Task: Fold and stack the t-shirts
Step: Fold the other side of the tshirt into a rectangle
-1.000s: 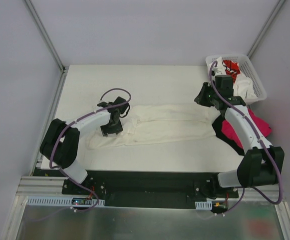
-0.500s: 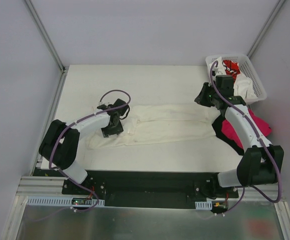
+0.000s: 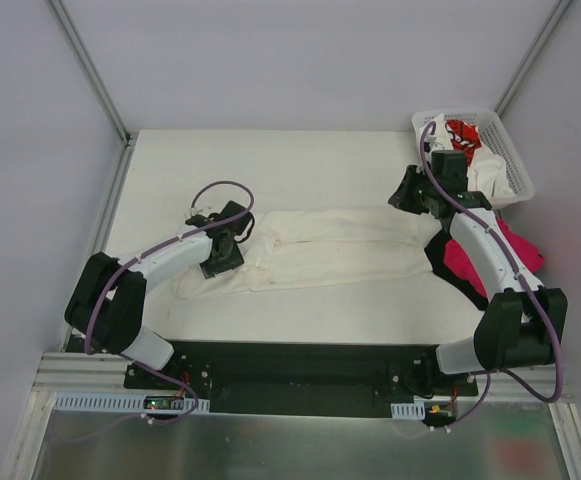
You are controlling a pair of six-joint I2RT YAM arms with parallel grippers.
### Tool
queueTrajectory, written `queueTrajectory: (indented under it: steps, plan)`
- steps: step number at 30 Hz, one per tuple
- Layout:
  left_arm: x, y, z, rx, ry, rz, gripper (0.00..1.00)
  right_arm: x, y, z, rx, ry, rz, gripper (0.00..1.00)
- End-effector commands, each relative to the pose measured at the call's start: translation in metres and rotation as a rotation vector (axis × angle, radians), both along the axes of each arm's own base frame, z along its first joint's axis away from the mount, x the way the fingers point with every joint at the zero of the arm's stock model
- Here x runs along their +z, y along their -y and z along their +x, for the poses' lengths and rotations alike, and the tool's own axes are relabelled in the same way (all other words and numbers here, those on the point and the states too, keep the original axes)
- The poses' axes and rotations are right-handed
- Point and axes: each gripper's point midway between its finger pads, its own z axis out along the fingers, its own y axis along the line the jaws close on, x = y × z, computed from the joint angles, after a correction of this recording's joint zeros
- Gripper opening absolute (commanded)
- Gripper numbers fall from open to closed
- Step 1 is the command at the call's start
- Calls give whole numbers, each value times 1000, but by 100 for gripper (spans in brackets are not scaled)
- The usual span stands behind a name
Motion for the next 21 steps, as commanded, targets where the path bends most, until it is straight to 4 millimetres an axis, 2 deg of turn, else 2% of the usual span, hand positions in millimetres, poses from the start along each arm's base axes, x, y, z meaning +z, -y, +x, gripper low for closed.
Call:
queueTrajectory:
  steps: [1, 13, 20, 21]
  plan:
    - [-3, 3, -1, 15, -2, -7, 52, 11, 0, 6, -7, 39, 21, 15]
    - [-10, 6, 4, 23, 29, -26, 52, 6, 3, 7, -15, 25, 23, 15]
    - [-18, 11, 9, 10, 17, -27, 48, 5, 9, 7, -29, 21, 8, 15]
    - [-19, 12, 9, 11, 18, -30, 45, 4, 9, 6, -32, 16, 7, 15]
